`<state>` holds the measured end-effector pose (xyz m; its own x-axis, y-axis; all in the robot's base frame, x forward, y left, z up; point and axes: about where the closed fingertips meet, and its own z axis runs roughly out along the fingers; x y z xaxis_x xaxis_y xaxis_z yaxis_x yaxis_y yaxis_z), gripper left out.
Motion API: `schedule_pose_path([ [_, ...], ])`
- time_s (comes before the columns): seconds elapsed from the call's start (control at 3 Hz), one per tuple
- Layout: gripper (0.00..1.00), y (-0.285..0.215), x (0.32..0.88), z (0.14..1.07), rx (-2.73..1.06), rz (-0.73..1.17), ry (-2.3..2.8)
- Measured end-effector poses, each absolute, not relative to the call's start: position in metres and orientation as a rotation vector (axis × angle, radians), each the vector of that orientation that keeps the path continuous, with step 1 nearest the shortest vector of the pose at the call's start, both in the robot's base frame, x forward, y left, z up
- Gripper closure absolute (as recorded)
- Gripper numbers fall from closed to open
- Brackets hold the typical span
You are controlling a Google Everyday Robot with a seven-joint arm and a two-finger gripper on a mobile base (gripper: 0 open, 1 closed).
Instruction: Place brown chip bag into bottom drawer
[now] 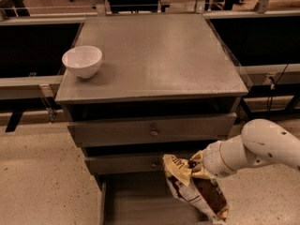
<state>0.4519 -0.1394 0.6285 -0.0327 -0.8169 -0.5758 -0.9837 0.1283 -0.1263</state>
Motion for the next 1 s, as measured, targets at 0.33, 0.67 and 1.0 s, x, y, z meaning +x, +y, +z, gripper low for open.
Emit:
schedule_pose_path([
  [0.33, 1.00, -0.139, 0.452, 0.628, -1.733, 0.426, 1.891],
  [0.67, 1.00, -0.147, 0.450, 0.572, -1.745, 0.450, 1.899],
  [1.0, 1.00, -0.160, 0.434, 0.486, -1.820, 0.488, 1.836],
])
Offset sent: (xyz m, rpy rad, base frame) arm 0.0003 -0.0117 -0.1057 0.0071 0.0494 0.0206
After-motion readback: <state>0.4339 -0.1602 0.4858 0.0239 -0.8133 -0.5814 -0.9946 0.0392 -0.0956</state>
